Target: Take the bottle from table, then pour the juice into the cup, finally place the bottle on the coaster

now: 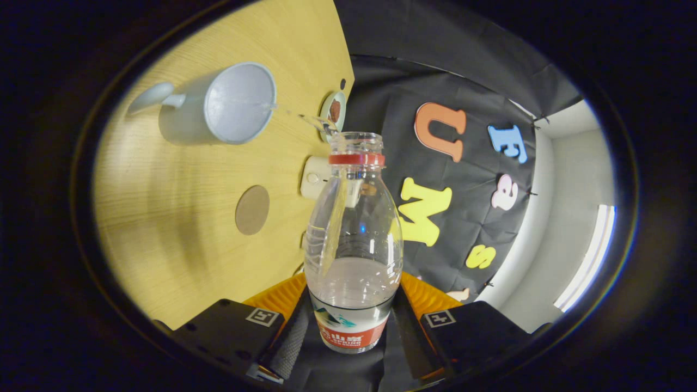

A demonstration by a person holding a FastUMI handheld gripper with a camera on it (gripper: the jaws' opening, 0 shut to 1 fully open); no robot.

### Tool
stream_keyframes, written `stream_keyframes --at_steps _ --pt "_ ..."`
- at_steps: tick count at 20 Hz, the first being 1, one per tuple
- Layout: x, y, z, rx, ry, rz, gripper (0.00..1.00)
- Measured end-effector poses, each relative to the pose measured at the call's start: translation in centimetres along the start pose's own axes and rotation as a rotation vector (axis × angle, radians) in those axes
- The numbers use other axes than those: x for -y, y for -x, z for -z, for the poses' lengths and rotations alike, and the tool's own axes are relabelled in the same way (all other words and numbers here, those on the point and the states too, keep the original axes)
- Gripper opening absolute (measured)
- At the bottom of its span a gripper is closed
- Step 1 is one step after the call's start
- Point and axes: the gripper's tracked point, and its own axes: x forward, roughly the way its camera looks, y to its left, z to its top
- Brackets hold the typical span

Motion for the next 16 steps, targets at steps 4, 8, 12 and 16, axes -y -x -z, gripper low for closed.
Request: stream_keyframes --at_steps 4,8,12,16 --pt "0.7 0.3 0.1 0.004 0.006 0.012 0.82" --pt "0.8 0.6 0.3 -0.002 0.030 0.018 0.82" --pt "1.0 0.8 0.5 -0.013 0.037 0.024 0.82" --pt "1.4 1.0 0.5 -0.014 0.059 0.034 0.82"
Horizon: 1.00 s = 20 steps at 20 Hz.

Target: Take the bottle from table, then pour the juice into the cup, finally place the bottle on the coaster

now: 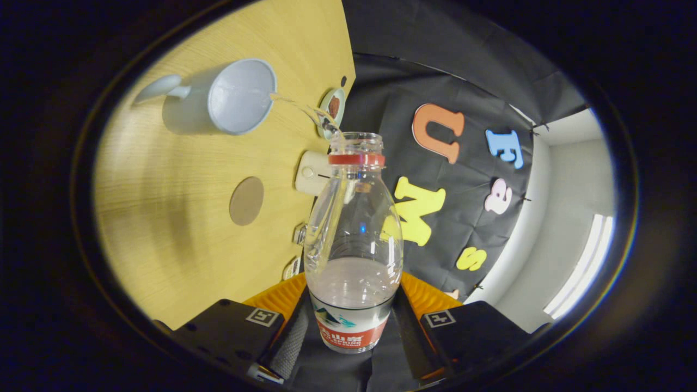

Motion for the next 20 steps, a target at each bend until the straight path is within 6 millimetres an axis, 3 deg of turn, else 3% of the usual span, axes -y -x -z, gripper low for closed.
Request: stream_keyframes --at_steps 20 --pt "0.57 -0.19 0.73 -0.030 0.114 0.021 0.82"
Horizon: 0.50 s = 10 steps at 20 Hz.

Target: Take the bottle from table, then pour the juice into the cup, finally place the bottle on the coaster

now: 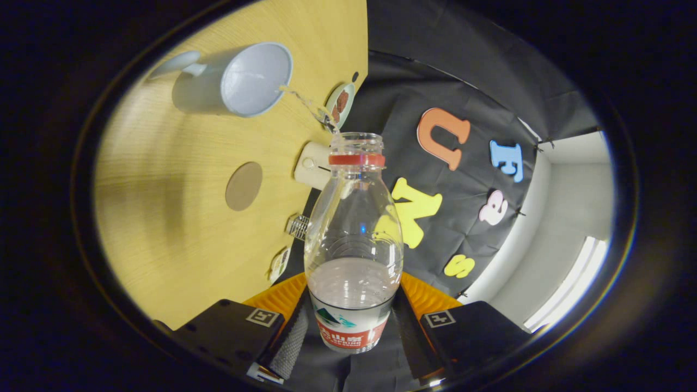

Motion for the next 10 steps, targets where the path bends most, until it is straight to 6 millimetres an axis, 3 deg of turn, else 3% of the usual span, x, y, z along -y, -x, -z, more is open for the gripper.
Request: stream_keyframes --at_steps 10 --pt "0.12 0.10 0.12 0.005 0.012 -0.009 0.82"
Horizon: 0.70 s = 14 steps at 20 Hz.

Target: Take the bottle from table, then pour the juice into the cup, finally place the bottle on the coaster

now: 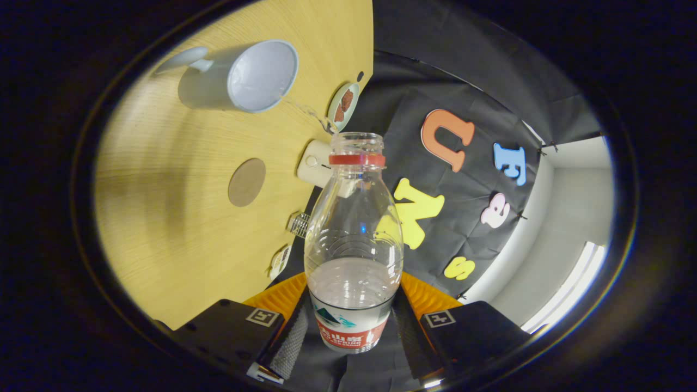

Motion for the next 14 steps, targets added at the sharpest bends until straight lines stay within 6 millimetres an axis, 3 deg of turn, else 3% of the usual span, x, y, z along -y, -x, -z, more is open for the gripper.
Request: stream_keyframes --at_steps 14 --pt "2.7 0.7 -0.9 -0.003 0.050 0.054 0.82"
